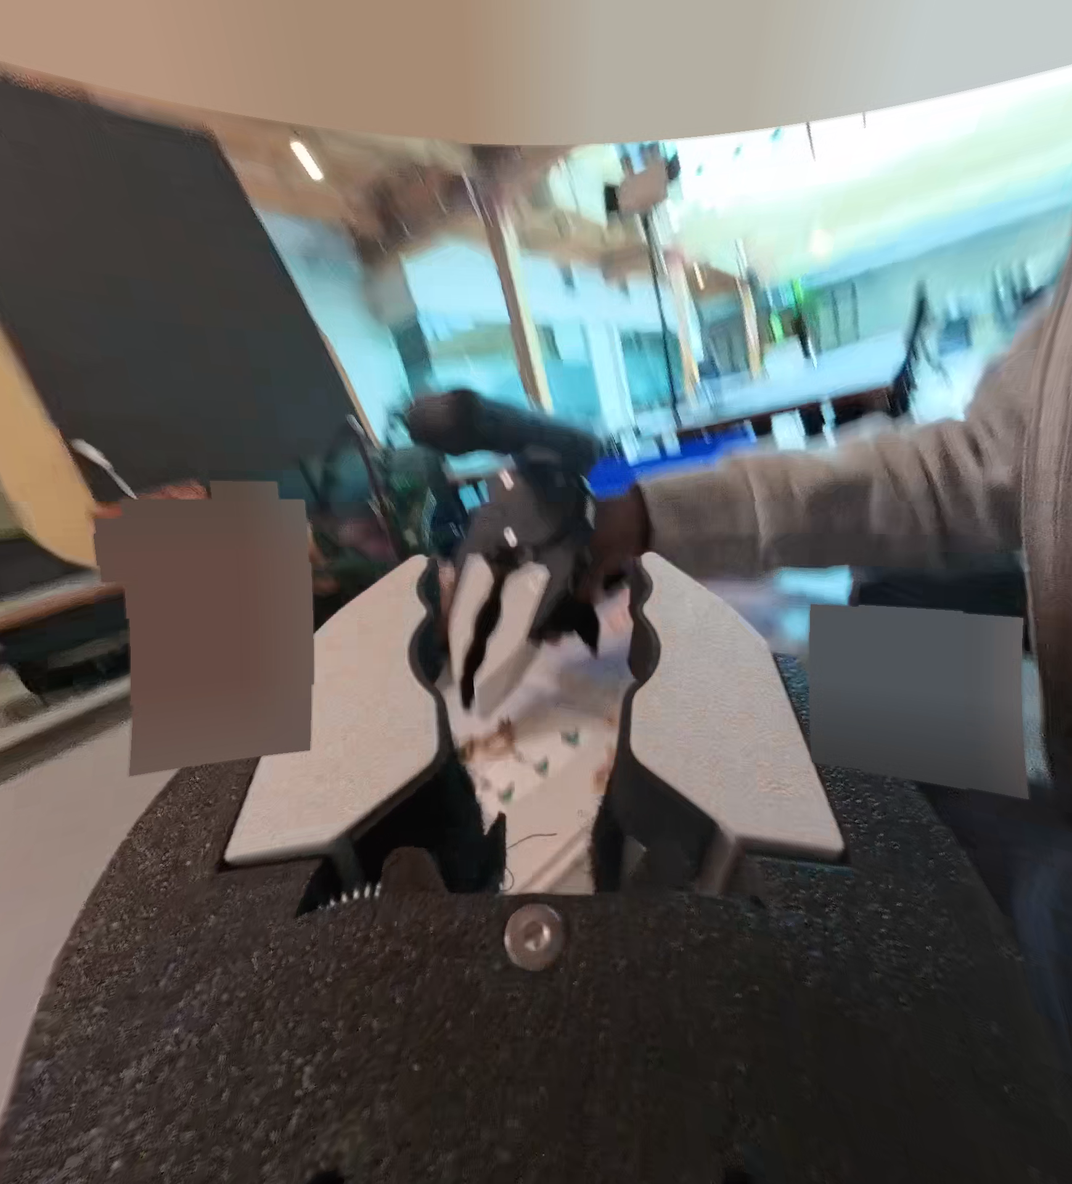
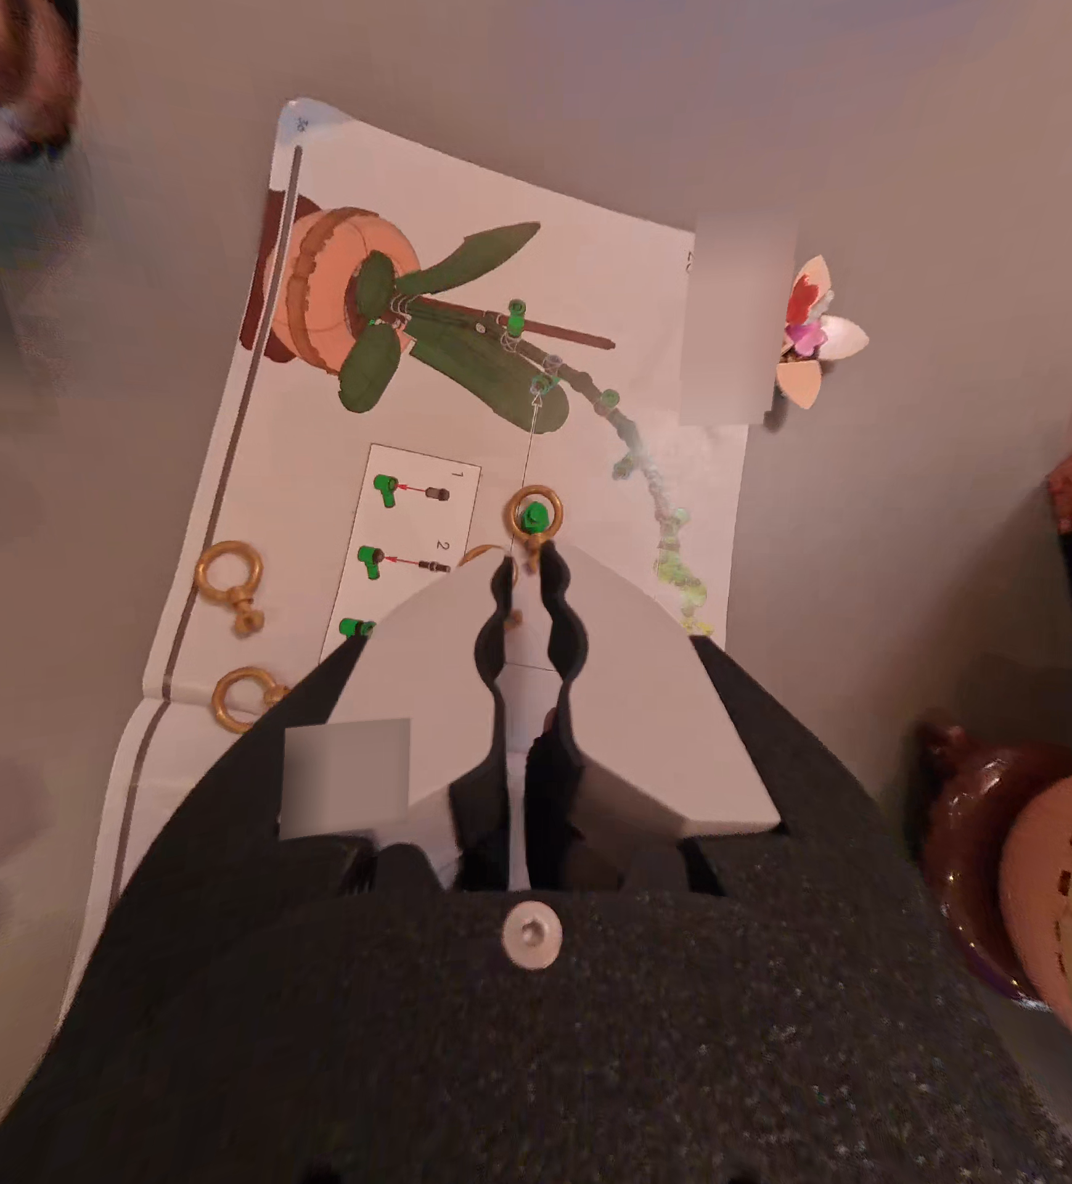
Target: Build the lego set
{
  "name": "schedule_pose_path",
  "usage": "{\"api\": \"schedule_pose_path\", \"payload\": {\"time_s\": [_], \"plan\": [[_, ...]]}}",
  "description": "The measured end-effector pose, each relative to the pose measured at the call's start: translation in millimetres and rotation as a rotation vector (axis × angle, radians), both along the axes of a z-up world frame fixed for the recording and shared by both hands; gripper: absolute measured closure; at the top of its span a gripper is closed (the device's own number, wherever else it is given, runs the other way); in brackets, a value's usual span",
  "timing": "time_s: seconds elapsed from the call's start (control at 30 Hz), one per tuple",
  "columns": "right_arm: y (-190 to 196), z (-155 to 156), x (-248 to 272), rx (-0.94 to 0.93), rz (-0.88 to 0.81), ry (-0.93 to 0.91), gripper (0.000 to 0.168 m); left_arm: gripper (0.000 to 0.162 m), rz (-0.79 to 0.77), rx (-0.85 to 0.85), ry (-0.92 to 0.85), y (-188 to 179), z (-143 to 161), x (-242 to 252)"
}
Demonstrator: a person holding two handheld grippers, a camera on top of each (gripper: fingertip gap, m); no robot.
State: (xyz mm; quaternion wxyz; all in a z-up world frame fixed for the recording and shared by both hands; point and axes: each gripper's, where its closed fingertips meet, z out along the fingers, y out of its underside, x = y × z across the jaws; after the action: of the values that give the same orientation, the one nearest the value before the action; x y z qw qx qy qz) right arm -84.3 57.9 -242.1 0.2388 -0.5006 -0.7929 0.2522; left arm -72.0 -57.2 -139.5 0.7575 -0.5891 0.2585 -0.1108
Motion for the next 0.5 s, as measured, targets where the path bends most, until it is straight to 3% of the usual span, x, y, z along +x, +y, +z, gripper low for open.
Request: {"api": "schedule_pose_path", "payload": {"time_s": [0.03, 0.07, 0.13, 0.17, 0.37, 0.5], "plan": [[1, -2, 2, -0.02, 0.014, -0.022, 0.159, 0.11, -0.041, -0.119, 0.108, 5, -10, 1], [2, -4, 3, -0.037, 0.019, -0.033, 0.159, 0.125, -0.051, -0.208, 0.217, 10, -16, -3], [6, -4, 1, -0.055, 0.011, -0.008, 0.166, 0.155, -0.071, -0.265, 0.4, 26, -17, -17], [5, -3, 0, -0.07, 0.02, 0.004, 0.167, 0.159, -0.111, -0.279, 0.46, 37, -19, -20], [5, -9, -5, -0.125, 0.037, -0.049, 0.166, 0.162, -0.181, -0.519, 0.571, 111, -73, -31], [5, -9, -7, -0.137, 0.049, -0.032, 0.165, 0.162, -0.204, -0.644, 0.531, 123, -96, -31]]}}
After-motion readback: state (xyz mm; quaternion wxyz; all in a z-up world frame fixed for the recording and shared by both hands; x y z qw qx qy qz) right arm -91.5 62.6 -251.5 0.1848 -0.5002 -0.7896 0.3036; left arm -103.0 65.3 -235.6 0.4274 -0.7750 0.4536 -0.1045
